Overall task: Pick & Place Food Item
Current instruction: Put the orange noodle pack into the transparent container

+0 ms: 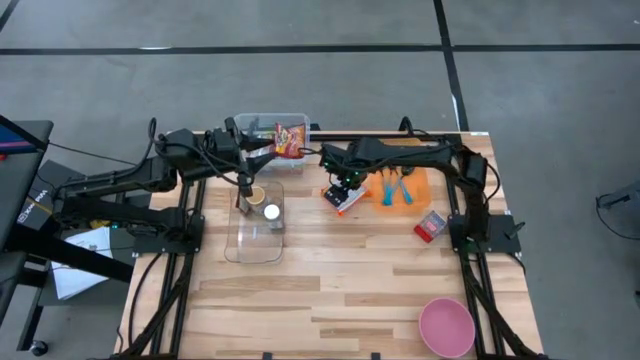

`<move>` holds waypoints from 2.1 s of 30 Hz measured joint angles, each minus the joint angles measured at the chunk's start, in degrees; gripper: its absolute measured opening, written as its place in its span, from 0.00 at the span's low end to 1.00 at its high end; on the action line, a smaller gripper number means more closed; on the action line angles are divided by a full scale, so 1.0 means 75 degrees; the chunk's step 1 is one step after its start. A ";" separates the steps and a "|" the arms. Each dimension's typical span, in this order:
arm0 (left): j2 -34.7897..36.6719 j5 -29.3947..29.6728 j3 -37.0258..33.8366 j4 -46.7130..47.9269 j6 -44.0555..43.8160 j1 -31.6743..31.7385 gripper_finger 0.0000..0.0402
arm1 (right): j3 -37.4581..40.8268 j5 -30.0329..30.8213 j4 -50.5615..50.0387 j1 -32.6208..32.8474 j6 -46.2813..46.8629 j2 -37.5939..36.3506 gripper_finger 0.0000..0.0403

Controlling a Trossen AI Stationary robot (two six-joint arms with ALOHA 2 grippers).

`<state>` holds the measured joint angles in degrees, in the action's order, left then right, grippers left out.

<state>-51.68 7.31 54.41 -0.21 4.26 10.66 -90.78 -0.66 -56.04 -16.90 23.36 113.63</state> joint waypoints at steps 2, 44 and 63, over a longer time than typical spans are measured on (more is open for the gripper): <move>0.0000 0.0000 0.0000 -0.0006 -0.0002 -0.0001 0.36 | 0.0018 0.0238 -0.0094 0.0040 0.0093 0.0028 0.63; 0.0000 -0.0006 0.0012 0.0023 -0.0458 -0.0007 0.36 | -0.0009 0.2106 -0.0243 0.2008 0.1374 0.1477 0.34; 0.0000 -0.0016 0.0009 -0.0038 -0.0900 -0.0094 0.36 | 0.0020 0.3279 -0.0065 0.2296 0.1173 0.1599 0.04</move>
<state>-51.68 7.19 54.48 -0.49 -2.49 9.96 -90.63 23.93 -56.52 0.32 32.15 125.62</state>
